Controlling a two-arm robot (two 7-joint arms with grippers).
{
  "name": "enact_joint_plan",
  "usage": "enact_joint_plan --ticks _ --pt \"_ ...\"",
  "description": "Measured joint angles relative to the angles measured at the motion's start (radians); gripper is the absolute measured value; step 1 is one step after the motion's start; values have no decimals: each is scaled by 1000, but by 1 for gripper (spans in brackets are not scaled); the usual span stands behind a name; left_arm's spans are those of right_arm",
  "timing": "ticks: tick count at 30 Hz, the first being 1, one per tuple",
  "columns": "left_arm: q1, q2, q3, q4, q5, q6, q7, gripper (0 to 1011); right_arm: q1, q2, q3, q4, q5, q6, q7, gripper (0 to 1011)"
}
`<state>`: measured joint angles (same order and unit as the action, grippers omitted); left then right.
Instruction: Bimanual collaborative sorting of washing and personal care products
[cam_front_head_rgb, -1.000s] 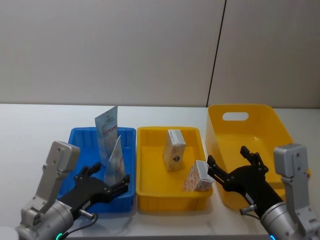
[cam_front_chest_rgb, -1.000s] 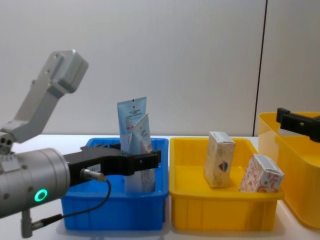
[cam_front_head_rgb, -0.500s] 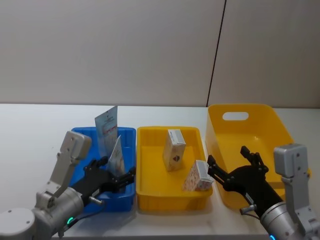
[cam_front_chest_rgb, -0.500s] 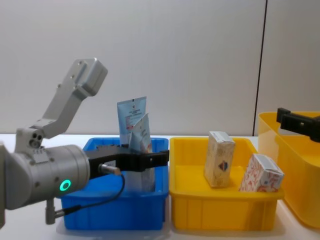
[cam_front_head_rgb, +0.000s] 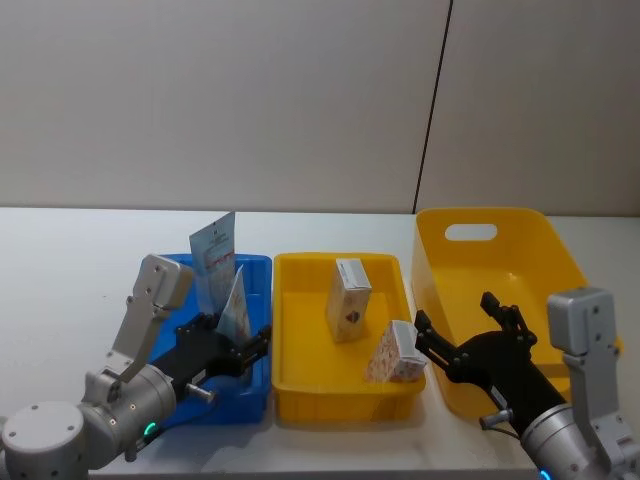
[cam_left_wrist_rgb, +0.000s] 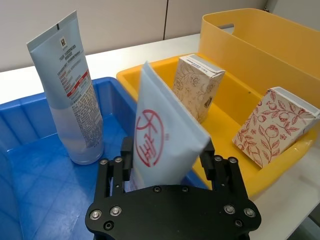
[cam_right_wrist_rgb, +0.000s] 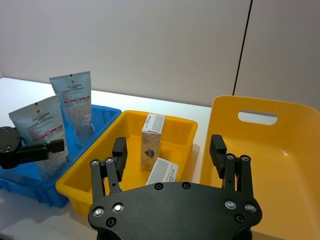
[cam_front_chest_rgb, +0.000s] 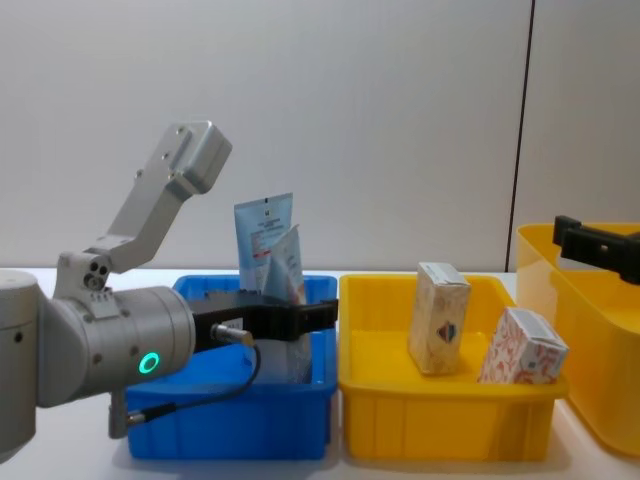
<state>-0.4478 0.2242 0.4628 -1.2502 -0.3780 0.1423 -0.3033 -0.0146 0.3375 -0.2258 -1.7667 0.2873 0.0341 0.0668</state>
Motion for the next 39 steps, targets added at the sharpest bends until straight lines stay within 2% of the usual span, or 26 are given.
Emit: enact_joint_plan --ticks 3,10,22,27,39 --pt "-5 -3 1 8 1 0 -1 672 0 0 0 0 0 0 0 1003" --pt "-14 -8 3 19 4 0 -3 492 0 0 0 0 0 0 0 1003" --pt "-16 -11 2 25 7 -2 -6 411 0 0 0 0 0 0 0 1003" --pt "-6 -7 -5 14 11 -22 -6 376 0 0 0 0 0 0 0 1003" --pt "24 28 -50 -71 19 -91 -2 300 0 0 0 0 0 0 0 1003"
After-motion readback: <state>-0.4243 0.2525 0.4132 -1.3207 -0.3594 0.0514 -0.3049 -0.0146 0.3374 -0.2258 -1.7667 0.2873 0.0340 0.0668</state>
